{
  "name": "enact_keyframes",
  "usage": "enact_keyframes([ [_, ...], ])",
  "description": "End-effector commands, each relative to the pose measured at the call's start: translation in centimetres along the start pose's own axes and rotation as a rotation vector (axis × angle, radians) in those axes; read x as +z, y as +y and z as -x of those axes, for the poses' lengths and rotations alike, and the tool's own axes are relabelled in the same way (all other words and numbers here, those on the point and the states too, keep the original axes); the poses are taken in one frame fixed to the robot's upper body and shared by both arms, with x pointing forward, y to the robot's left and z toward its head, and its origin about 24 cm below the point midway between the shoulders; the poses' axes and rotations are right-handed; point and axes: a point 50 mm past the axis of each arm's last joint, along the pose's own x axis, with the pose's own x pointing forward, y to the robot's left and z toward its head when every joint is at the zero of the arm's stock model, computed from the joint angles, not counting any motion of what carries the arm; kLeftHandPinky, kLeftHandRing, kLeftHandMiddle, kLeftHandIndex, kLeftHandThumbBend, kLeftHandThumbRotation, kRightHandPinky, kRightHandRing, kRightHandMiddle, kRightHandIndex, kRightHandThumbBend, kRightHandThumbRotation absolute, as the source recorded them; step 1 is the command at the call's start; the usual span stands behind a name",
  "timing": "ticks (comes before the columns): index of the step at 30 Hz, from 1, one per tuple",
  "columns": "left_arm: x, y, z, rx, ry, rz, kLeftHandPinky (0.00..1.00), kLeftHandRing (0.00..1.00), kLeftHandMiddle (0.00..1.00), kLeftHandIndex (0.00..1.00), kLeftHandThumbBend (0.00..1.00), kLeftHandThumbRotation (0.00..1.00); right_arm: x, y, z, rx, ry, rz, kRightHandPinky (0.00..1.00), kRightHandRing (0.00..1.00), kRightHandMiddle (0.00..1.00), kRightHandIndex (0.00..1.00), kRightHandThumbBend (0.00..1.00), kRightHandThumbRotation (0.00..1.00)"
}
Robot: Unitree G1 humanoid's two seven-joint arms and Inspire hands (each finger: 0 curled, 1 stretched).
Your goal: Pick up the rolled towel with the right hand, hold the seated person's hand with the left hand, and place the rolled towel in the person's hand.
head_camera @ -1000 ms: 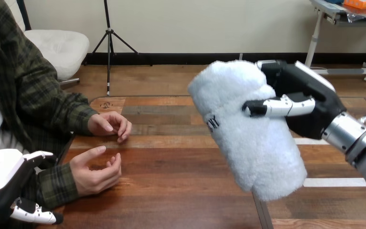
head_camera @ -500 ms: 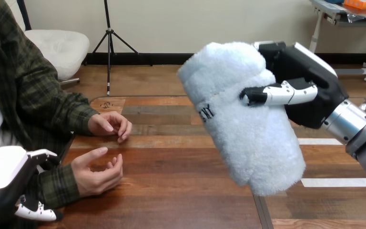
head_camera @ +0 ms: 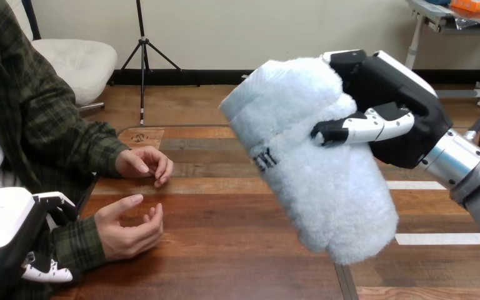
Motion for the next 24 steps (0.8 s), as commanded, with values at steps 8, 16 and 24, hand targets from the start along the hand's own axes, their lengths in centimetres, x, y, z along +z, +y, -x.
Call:
enact_keyframes([
  [8,1.3,0.8,-1.2,0.125,-0.057,0.045,0.42,0.45,0.50,0.51,0.93,0.00,2.9,0.5,-2.5,0.073,-0.114,0.058,0.11,0.18,0.25,0.32,0.83,0.00],
  [16,1.8,0.8,-1.2,0.163,-0.078,0.053,0.41,0.44,0.48,0.50,0.91,0.00,2.9,0.7,-2.9,0.114,-0.120,0.048,0.11,0.18,0.25,0.31,0.83,0.00],
  [24,2.5,0.9,-1.1,0.172,-0.087,0.053,0.41,0.45,0.49,0.50,0.93,0.00,2.9,0.9,-3.4,0.134,-0.117,0.052,0.11,0.18,0.25,0.31,0.82,0.00],
])
